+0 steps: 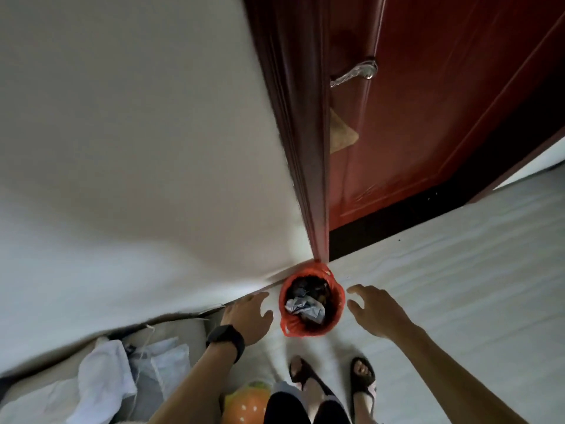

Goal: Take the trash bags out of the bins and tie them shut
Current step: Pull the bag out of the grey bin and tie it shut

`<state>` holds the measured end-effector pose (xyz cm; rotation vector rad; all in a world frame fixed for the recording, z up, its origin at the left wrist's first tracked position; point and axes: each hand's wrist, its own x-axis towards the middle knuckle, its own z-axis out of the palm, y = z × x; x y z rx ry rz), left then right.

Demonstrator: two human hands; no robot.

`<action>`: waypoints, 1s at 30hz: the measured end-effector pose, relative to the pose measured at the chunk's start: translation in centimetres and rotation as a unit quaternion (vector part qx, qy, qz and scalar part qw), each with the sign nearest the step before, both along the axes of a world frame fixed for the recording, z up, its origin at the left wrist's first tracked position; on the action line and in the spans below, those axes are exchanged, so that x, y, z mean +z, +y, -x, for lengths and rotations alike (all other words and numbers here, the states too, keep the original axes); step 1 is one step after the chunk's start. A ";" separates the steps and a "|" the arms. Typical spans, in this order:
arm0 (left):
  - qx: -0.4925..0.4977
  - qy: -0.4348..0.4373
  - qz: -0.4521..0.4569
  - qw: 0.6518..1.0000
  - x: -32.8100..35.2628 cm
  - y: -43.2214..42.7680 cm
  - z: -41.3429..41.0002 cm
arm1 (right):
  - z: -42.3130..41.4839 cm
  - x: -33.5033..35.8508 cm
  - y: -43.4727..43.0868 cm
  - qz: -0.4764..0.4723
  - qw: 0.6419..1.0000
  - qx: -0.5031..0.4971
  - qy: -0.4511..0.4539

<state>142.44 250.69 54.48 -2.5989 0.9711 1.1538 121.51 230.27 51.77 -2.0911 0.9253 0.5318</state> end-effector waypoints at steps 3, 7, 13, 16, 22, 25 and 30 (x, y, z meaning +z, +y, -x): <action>-0.027 0.021 -0.011 0.999 -2.6 -1.2 -1.3 | -0.4 -2.0 -0.5 -0.004 0.999 -0.037 0.020; -0.100 0.033 -0.041 0.994 -6.6 -3.3 -4.0 | -0.6 -5.2 -0.2 -0.011 0.993 -0.114 0.038; -0.208 0.037 -0.086 0.974 -14.7 -6.6 -8.0 | -2.3 -12.4 1.7 -0.014 0.979 -0.187 0.073; -0.204 0.042 -0.076 0.975 -19.0 -7.3 -8.6 | -3.0 -16.9 2.6 -0.020 0.976 -0.198 0.087; -0.182 0.061 -0.031 0.981 -33.4 -7.0 -8.1 | -4.3 -29.6 2.6 -0.033 0.968 -0.240 0.066; -0.201 0.026 -0.008 0.979 -42.2 -6.6 -7.5 | -5.1 -38.4 3.0 -0.037 0.963 -0.265 0.043; -0.240 -0.035 0.095 0.965 -51.4 -6.9 -7.8 | -6.5 -47.7 2.1 -0.027 0.944 -0.329 0.009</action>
